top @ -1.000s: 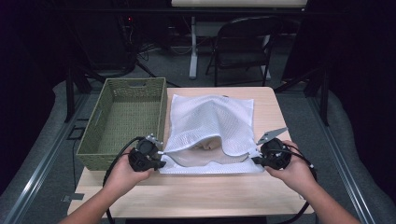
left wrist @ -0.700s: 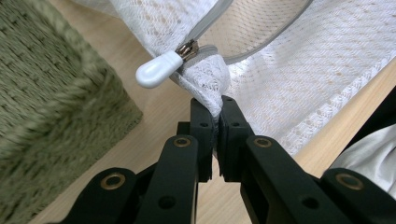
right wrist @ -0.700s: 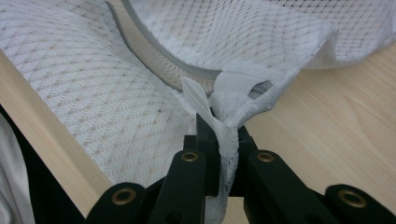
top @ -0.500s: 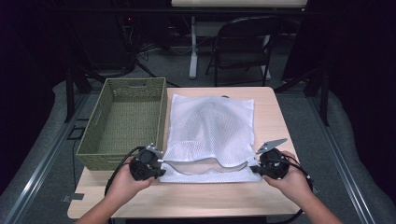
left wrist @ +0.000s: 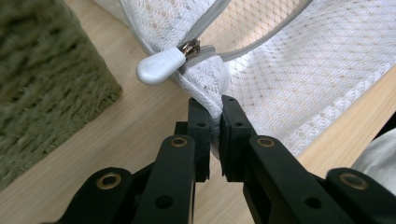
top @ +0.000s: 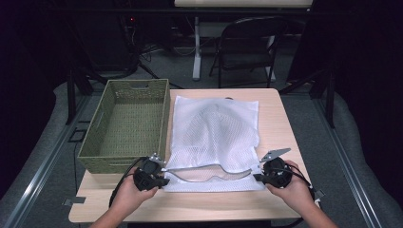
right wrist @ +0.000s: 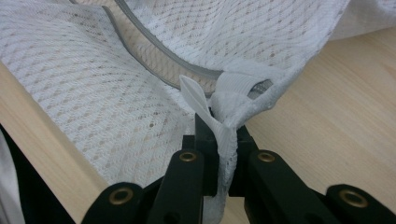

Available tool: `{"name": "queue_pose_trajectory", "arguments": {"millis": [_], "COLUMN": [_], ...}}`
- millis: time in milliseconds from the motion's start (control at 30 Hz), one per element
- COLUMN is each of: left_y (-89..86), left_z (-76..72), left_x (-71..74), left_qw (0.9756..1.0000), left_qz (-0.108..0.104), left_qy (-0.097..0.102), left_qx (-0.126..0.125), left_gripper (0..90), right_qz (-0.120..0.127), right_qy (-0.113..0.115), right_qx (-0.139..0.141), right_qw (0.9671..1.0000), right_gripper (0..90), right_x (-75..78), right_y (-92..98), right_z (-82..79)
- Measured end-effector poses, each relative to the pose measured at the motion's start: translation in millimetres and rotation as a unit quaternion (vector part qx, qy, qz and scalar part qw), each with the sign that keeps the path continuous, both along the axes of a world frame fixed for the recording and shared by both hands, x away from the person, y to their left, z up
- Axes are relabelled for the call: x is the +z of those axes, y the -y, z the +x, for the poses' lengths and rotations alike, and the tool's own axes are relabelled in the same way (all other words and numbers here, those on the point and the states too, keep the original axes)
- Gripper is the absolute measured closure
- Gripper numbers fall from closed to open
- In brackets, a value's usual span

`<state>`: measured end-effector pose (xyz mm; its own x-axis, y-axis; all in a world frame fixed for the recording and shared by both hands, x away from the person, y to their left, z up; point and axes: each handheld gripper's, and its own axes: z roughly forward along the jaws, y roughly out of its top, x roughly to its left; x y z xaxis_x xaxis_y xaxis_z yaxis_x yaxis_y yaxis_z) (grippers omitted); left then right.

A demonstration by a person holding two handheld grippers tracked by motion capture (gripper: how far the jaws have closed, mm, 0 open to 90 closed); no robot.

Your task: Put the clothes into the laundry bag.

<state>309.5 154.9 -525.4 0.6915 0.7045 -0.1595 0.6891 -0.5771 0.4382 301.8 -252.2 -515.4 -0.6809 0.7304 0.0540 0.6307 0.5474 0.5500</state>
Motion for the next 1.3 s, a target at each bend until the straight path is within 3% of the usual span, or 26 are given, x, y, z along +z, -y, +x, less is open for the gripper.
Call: {"name": "queue_pose_trajectory", "arguments": {"millis": [200,367,567,933,1100,1300], "left_y": [1.9,-0.6,0.2,4.2,1.8,-3.9], "left_z": [-2.9,-5.4,-8.8,-11.8,-14.3,-15.2], "left_x": [-9.3,-15.5,-24.0,-31.5,-32.8,-33.1], "left_qw": [1.0,0.9999,0.9998,0.9995,0.9993,0.9988], "left_qz": [0.006,-0.01,-0.02,-0.028,-0.032,-0.041], "left_qy": [0.001,0.005,-0.002,-0.012,-0.014,-0.017], "left_qx": [-0.002,0.006,0.007,0.005,0.011,0.02], "left_gripper": [84.4,84.3,84.3,83.7,80.7,69.3], "right_qz": [-0.002,0.004,0.016,0.012,0.018,0.004], "right_qy": [0.004,0.001,-0.001,0.0,-0.001,0.012], "right_qx": [-0.006,-0.016,-0.031,-0.043,-0.046,-0.046], "right_qw": [1.0,0.9999,0.9994,0.999,0.9988,0.9989], "right_gripper": [86.6,86.7,87.0,87.1,86.5,75.4], "right_x": [-11.8,-24.6,-31.9,-39.2,-41.4,-39.3], "right_y": [-1.4,1.1,5.4,9.9,10.9,10.0], "right_z": [-4.7,-9.7,-11.9,-11.7,-12.9,-14.6]}}
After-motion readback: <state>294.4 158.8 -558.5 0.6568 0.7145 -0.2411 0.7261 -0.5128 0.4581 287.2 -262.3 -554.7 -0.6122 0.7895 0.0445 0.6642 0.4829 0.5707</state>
